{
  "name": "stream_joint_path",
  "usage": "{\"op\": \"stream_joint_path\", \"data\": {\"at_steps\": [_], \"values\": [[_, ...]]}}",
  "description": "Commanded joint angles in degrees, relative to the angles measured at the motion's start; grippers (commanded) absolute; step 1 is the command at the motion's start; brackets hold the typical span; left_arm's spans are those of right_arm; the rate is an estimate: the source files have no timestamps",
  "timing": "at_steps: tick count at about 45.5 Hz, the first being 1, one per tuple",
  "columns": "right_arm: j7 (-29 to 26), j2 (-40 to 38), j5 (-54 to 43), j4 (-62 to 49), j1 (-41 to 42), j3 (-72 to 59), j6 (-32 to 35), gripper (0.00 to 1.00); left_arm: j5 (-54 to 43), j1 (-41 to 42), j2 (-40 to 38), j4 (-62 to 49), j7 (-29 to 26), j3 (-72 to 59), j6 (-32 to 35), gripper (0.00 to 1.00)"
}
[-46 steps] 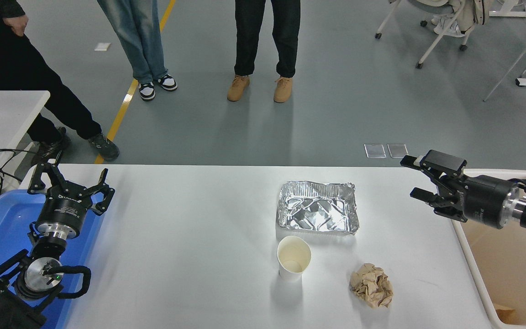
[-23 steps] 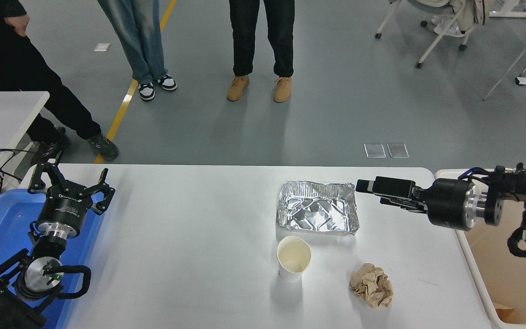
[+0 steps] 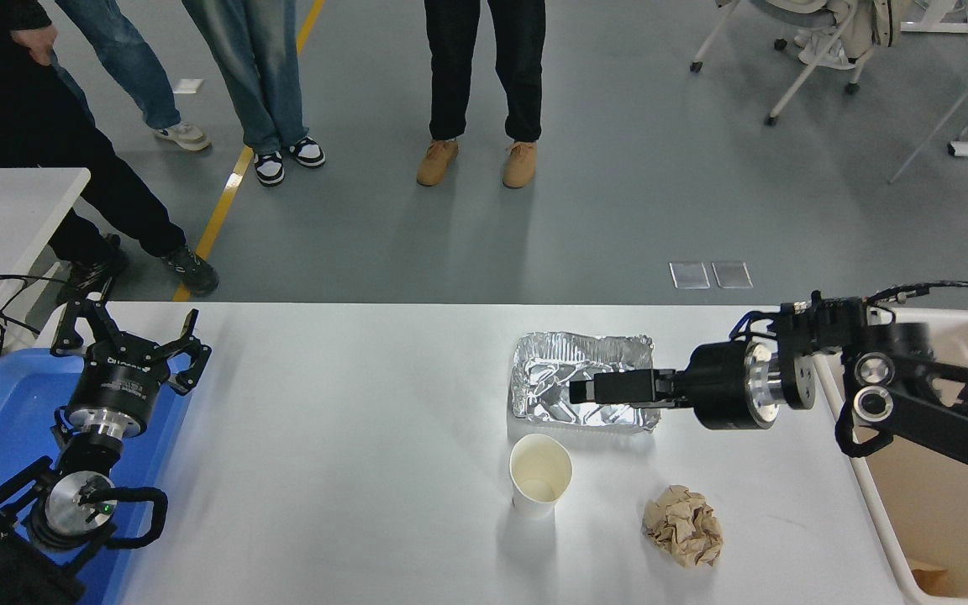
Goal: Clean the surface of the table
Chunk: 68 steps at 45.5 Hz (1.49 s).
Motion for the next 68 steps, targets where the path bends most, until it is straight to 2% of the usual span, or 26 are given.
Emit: {"op": "stream_joint_path", "data": {"at_steps": [1,9,16,47,68], "values": [[0.1,5.3,-0.4,-4.0,4.9,-5.3,0.2,0.99,0.0,0.0,0.0,0.0,0.0,0.0,0.0,0.99],[0.3,11.2,-2.7,-7.2,4.5,-6.8,0.2,0.99,0.0,0.0,0.1,0.0,0.0,0.0,0.0,0.99],[2.1,11.4,-8.9,-8.1,4.4,-7.8,-0.1,0.99,0.0,0.0,0.0,0.0,0.0,0.0,0.0,0.99],[2.4,11.0,-18.5,-12.1,-0.5,-8.4,-0.6,0.99,0.0,0.0,0.1,0.0,0.0,0.0,0.0,0.99],[2.6,12.2,-18.8,-14.0,-0.3,-11.5,-0.8,0.99,0.0,0.0,0.1,0.0,0.0,0.0,0.0,0.99]]}}
